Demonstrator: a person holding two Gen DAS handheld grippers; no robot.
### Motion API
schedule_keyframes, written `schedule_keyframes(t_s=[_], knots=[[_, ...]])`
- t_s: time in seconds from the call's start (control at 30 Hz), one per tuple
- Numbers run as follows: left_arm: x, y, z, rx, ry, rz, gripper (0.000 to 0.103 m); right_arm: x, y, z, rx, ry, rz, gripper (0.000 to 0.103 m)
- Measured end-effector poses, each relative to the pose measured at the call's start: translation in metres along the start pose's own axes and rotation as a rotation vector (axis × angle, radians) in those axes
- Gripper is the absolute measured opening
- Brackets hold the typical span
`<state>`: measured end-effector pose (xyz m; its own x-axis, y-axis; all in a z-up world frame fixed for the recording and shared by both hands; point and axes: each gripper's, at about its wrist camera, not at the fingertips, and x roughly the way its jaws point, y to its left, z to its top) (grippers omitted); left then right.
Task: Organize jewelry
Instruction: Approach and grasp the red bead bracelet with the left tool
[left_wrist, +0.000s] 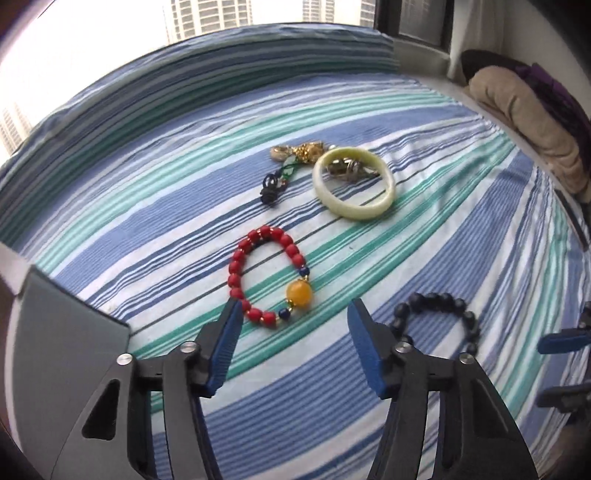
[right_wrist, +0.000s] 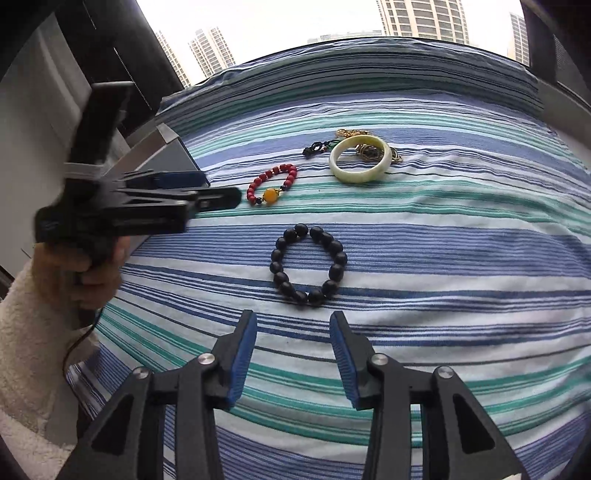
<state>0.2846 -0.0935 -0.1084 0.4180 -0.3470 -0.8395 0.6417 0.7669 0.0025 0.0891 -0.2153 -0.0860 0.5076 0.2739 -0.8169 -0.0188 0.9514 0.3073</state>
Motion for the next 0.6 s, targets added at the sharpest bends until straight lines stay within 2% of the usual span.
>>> schedule_keyframes(t_s=[0.03,0.1,0.17,0.2,0.23,0.33,0.43,0.6], knots=[[0.009,-0.001,0.002,0.004,0.010,0.004,0.049,-0.003,0.001,-0.005,0.004,-0.004,0.001,0.042],[0.016,-0.004,0.005,0.023,-0.006,0.016,0.047,-0.007,-0.001,-0.011,0.001,-0.005,-0.007,0.042],[0.020,-0.008,0.007,0.029,0.003,0.004,0.037,-0.009,-0.003,-0.017,-0.004,-0.004,-0.021,0.042],[0.020,-0.010,0.007,0.029,-0.001,-0.007,0.022,-0.009,-0.006,-0.019,-0.001,-0.003,-0.027,0.042],[0.020,-0.011,0.007,0.031,-0.001,-0.013,0.016,-0.010,-0.009,-0.020,0.006,-0.002,-0.030,0.042],[0.015,-0.014,0.002,0.024,0.008,0.016,0.016,-0.010,-0.019,-0.020,0.037,-0.005,-0.030,0.042],[-0.001,-0.009,-0.015,-0.040,0.027,0.044,0.016,-0.016,-0.020,-0.020,0.049,-0.019,-0.028,0.042],[-0.047,-0.006,-0.074,-0.136,0.067,0.062,0.016,-0.021,-0.017,-0.020,0.045,-0.016,-0.016,0.042]])
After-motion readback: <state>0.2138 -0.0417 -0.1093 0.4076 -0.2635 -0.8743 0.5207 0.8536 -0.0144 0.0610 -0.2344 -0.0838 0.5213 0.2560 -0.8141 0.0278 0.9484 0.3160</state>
